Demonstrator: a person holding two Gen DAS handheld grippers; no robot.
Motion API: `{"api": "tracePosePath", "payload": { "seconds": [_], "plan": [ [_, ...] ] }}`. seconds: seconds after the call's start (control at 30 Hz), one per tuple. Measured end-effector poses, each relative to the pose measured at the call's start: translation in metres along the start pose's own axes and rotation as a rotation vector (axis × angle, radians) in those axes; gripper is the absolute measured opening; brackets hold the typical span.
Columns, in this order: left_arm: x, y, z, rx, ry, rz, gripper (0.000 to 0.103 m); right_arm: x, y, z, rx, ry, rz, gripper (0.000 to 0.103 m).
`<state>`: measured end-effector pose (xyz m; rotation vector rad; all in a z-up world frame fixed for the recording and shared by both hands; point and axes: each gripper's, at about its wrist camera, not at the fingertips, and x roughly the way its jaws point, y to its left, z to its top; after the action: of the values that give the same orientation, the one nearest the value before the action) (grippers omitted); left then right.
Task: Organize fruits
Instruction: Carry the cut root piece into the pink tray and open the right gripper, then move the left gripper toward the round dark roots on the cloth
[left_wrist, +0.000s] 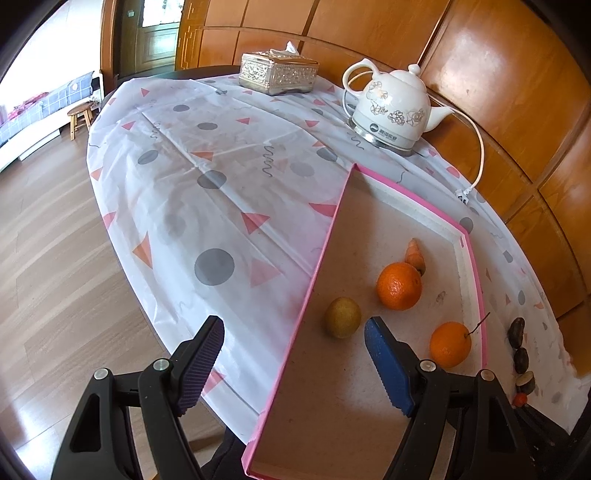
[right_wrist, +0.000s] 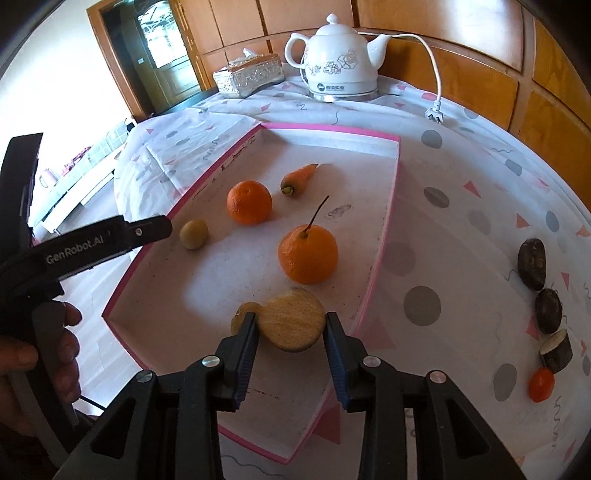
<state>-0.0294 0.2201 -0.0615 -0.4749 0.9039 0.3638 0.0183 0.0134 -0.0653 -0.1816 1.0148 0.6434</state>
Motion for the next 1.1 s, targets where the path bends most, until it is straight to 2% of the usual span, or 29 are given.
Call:
{"api": "tracePosePath", "payload": {
  "seconds": [0.23, 0.5, 0.83, 1.1],
  "plan": [
    [-0.003, -0.003, 0.000, 0.013, -0.007, -0.005, 0.079, -0.016, -0.006, -0.002, 0.042, -0.042, 0.015, 0.038],
    [-0.007, -0.010, 0.000, 0.034, -0.016, -0.011, 0.079, -0.043, -0.032, -0.012, 0.108, -0.093, -0.041, 0.039],
    [-0.014, -0.022, 0.000, 0.070, -0.033, -0.026, 0.079, -0.059, -0.083, -0.031, 0.212, -0.090, -0.157, 0.039],
    [-0.018, -0.035, 0.001, 0.109, -0.037, -0.049, 0.079, -0.088, -0.150, -0.051, 0.352, -0.075, -0.299, 0.039]
  ]
}}
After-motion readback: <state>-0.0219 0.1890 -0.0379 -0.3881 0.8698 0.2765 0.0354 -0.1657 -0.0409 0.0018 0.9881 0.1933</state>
